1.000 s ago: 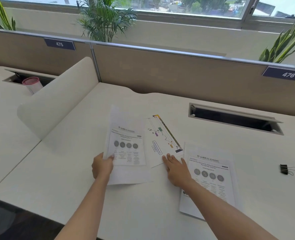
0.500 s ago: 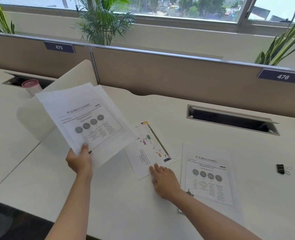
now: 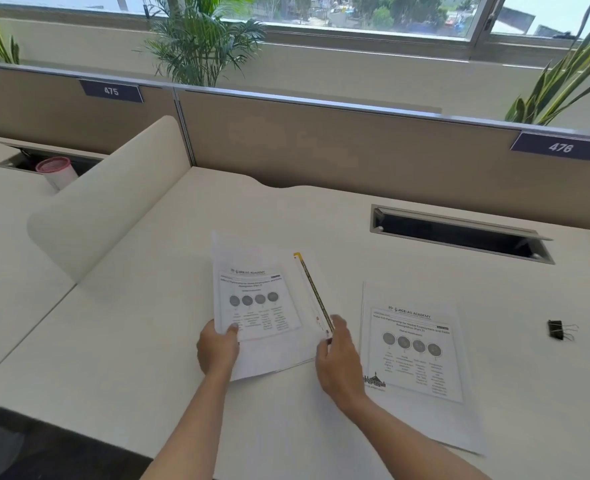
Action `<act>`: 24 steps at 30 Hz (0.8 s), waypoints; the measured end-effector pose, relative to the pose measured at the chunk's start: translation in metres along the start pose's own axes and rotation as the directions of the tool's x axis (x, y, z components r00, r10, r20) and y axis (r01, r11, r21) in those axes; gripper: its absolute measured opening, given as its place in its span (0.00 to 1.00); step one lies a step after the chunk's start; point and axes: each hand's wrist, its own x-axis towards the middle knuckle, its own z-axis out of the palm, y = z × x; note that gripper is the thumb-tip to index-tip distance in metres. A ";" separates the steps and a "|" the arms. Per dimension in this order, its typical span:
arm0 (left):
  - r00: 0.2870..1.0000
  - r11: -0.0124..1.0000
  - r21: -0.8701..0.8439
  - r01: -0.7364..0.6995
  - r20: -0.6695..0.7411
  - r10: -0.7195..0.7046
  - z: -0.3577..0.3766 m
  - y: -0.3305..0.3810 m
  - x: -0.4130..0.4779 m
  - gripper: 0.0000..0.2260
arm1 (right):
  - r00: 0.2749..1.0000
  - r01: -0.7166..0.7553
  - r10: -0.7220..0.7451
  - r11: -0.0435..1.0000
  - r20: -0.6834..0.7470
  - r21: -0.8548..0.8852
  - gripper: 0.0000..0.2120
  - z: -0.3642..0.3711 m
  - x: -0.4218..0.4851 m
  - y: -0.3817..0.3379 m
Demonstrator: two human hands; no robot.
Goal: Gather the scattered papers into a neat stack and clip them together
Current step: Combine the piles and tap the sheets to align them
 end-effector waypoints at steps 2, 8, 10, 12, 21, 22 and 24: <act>1.000 0.998 0.055 -0.008 0.026 0.006 0.006 0.003 -0.006 0.10 | 0.999 -0.047 0.047 0.996 0.004 -0.072 0.25 -0.008 0.016 0.003; 0.990 0.958 0.272 -0.089 0.130 0.055 0.027 0.011 -0.024 0.27 | 0.983 -0.055 0.110 0.939 0.148 -0.338 0.36 -0.011 0.030 0.014; 0.987 0.926 0.367 -0.092 0.155 0.036 0.033 0.013 -0.032 0.36 | 0.981 -0.049 0.113 0.930 0.157 -0.364 0.38 -0.009 0.030 0.015; 0.981 0.936 0.344 -0.078 0.196 0.009 0.040 0.016 -0.036 0.41 | 0.980 -0.055 0.124 0.922 0.159 -0.383 0.39 -0.009 0.031 0.014; 0.962 0.980 0.199 -0.009 0.270 -0.046 0.043 0.023 -0.029 0.35 | 0.946 -0.173 0.270 0.889 0.181 -0.423 0.47 -0.022 0.051 0.003; 0.961 0.979 0.202 0.001 0.270 -0.057 0.043 0.023 -0.030 0.35 | 0.936 -0.197 0.296 0.890 0.192 -0.411 0.47 -0.024 0.054 0.001; 0.961 0.979 0.204 0.019 0.265 -0.074 0.043 0.023 -0.031 0.36 | 0.912 -0.241 0.350 0.879 0.214 -0.411 0.45 -0.025 0.057 -0.003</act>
